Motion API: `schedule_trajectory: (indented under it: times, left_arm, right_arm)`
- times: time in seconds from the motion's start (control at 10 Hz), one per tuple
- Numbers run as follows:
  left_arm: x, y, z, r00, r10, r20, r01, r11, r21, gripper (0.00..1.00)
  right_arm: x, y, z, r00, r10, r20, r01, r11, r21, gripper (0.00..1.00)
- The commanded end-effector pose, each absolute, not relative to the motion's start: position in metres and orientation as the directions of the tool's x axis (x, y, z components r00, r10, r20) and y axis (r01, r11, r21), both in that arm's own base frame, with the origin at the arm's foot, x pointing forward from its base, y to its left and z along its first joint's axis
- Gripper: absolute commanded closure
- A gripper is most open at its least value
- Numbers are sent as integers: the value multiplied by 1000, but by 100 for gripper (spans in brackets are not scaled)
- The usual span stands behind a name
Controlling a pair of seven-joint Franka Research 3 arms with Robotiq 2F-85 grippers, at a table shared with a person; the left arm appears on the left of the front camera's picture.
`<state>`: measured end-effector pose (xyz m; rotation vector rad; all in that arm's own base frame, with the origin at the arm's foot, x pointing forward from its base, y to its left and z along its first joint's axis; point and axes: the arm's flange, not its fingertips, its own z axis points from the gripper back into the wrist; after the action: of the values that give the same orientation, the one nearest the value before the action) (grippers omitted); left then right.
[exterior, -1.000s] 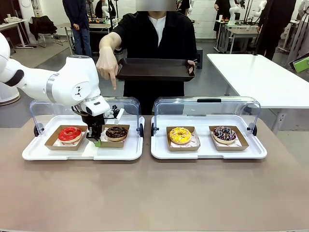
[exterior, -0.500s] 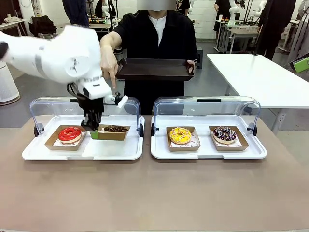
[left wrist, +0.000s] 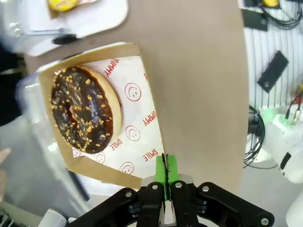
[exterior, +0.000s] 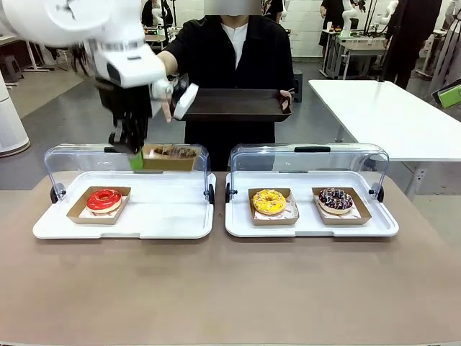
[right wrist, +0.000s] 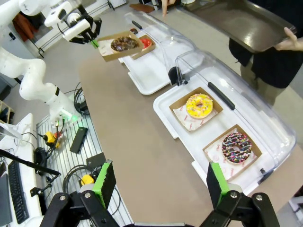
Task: Provide the desired donut to the person.
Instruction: Pick up and lift the Paper togo box containing the Donut pointed at by the person, then place the picked Paper togo box onto the Handle tray extended by the person.
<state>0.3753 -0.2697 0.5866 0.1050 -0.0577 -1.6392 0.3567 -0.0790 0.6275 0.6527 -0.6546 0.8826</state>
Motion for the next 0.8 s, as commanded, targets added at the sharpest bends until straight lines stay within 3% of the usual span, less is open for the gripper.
schedule_trajectory:
  times: [0.0, 0.4, 0.7]
  left_arm:
    - [389, -278, 617, -15, -999, -37, 979, -22, 204, 100]
    - [391, -274, 622, -11, -998, -54, 983, -20, 182, 100]
    - [392, -275, 634, -34, -999, -5, 980, -34, 197, 100]
  right_arm:
    - [356, -79, 627, 471, 470, 747, -850, 469, 241, 0]
    - [356, -79, 627, 471, 470, 747, -850, 469, 241, 0]
    - [356, -79, 627, 471, 470, 747, -850, 469, 241, 0]
